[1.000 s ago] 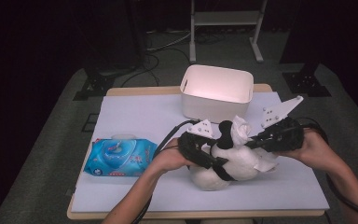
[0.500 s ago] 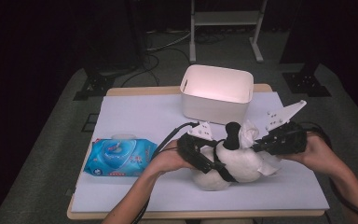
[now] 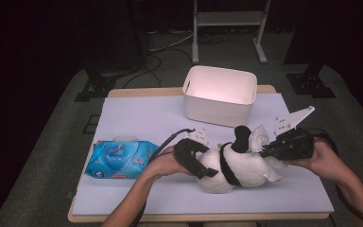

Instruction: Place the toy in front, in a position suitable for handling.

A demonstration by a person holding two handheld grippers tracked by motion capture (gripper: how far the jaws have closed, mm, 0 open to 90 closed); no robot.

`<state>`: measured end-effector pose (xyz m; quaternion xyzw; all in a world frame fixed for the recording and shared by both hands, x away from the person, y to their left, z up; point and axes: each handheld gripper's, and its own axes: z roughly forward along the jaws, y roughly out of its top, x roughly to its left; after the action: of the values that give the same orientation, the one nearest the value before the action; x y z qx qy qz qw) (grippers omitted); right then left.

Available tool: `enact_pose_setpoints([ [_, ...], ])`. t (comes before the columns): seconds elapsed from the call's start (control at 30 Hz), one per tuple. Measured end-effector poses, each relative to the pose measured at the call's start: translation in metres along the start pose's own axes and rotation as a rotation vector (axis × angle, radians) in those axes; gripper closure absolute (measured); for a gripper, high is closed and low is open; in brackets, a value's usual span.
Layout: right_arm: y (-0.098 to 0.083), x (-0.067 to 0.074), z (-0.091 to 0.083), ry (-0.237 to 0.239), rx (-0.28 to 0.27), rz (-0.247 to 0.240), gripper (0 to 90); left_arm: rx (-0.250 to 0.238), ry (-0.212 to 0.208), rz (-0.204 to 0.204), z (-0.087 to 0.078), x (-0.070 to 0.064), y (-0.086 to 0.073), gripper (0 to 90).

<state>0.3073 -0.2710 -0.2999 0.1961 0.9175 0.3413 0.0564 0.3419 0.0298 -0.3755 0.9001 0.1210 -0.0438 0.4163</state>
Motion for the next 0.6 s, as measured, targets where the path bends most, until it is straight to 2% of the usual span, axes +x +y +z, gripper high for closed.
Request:
enact_pose_setpoints([
  [0.1, -0.001, 0.000, 0.000, -0.007, -0.004, 0.007, 85.4, -0.017, -0.012, -0.005, -0.002, 0.002, -0.002, 22.4],
  [0.2, -0.002, -0.001, -0.002, -0.002, -0.034, 0.013, 85.4, -0.024, -0.006, 0.006, -0.005, 0.001, 0.000, 31.2],
  [0.33, -0.004, -0.003, -0.005, 0.004, -0.069, 0.036, 85.3, -0.019, 0.015, 0.038, -0.013, -0.003, 0.004, 33.9],
  [0.4, -0.005, -0.005, -0.003, -0.005, -0.063, 0.034, 85.4, -0.010, 0.034, 0.053, -0.019, -0.005, 0.007, 35.1],
  [0.47, -0.007, -0.007, 0.001, -0.005, -0.046, 0.040, 85.4, 0.021, 0.058, 0.083, -0.027, -0.006, 0.008, 35.8],
  [0.5, -0.007, -0.007, 0.001, -0.005, -0.046, 0.040, 85.4, 0.021, 0.058, 0.083, -0.027, -0.006, 0.008, 36.1],
  [0.6, -0.008, -0.009, 0.014, 0.019, -0.040, 0.044, 85.4, 0.057, 0.081, 0.118, -0.032, -0.011, 0.007, 36.2],
])
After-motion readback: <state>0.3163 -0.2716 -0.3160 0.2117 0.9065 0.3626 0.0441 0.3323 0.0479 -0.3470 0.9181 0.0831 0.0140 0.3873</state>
